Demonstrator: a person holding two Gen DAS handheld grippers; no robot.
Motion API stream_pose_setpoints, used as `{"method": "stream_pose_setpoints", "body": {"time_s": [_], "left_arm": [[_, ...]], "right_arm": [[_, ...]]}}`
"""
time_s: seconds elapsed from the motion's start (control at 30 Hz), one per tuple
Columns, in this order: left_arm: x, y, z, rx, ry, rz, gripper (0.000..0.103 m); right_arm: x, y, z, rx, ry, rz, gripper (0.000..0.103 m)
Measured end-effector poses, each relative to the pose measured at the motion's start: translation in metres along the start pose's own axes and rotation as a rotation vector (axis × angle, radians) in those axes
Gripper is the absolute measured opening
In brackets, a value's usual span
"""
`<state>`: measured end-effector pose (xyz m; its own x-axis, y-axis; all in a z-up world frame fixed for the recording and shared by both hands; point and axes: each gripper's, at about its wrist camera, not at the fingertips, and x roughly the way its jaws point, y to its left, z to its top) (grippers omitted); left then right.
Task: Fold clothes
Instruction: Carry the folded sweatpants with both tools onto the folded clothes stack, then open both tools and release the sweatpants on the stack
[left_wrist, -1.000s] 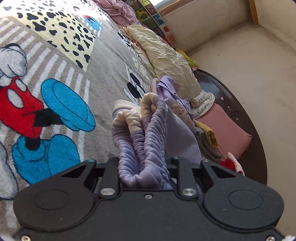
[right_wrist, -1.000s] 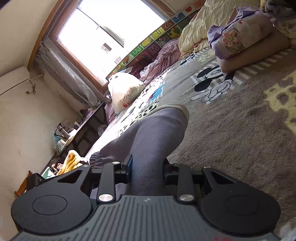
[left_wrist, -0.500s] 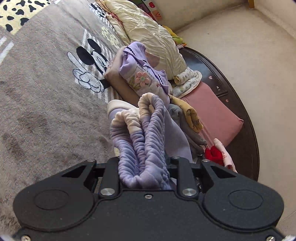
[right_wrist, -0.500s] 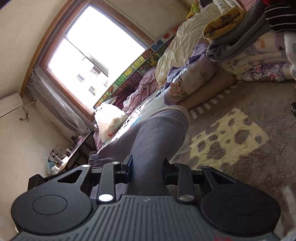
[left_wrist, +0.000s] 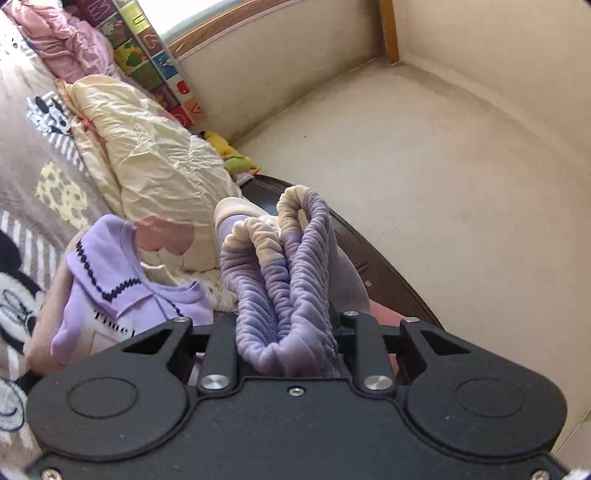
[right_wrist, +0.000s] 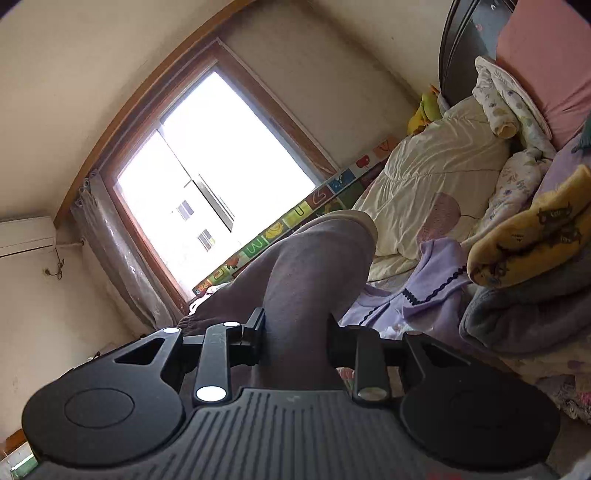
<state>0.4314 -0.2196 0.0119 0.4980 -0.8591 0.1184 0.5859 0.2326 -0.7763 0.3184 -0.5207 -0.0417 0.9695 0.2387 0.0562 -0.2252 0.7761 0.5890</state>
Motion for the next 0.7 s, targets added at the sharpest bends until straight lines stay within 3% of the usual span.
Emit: {"method": "stream_pose_setpoints", "body": {"time_s": [0.1,0.13,0.2,0.23,0.27,0.3,0.33,0.4,0.47,0.53,0.63,0.7], "left_arm": [[0.021,0.009,0.01,0.008,-0.052,-0.094,0.021],[0.03,0.015,0.013,-0.004,-0.058,-0.078,0.022],[0.052,0.026,0.014,-0.036,-0.03,0.11,0.024],[0.061,0.032,0.013,-0.04,-0.014,0.204,0.034],[0.067,0.039,0.008,-0.023,0.008,0.3,0.043],[0.073,0.046,0.003,-0.006,0.03,0.396,0.048],[0.074,0.051,-0.003,0.005,0.042,0.451,0.049],[0.051,0.051,-0.015,0.046,0.036,0.45,0.049],[0.026,0.048,-0.027,0.093,0.034,0.458,0.049],[-0.002,0.046,-0.041,0.086,0.041,0.446,0.049],[-0.036,0.033,-0.06,0.135,0.078,0.473,0.05],[-0.059,0.025,-0.067,0.16,0.098,0.497,0.053]], "right_arm": [[0.013,0.001,0.017,-0.119,-0.111,0.037,0.032],[0.018,-0.002,0.02,-0.136,-0.132,0.045,0.032],[0.03,-0.015,0.026,-0.122,-0.156,0.057,0.032],[0.04,-0.022,0.026,-0.109,-0.142,0.018,0.032],[0.054,-0.033,0.023,-0.075,-0.088,-0.082,0.034],[0.07,-0.045,0.02,-0.037,-0.028,-0.191,0.048],[0.083,-0.059,0.014,0.007,0.042,-0.295,0.055],[0.082,-0.059,0.001,-0.056,0.052,-0.329,0.051],[0.069,-0.046,-0.008,-0.138,0.033,-0.318,0.059],[0.054,-0.036,-0.015,-0.196,0.016,-0.317,0.074],[0.031,-0.033,-0.024,-0.158,0.066,-0.302,0.075],[0.014,-0.021,-0.045,-0.124,0.145,-0.311,0.077]]}}
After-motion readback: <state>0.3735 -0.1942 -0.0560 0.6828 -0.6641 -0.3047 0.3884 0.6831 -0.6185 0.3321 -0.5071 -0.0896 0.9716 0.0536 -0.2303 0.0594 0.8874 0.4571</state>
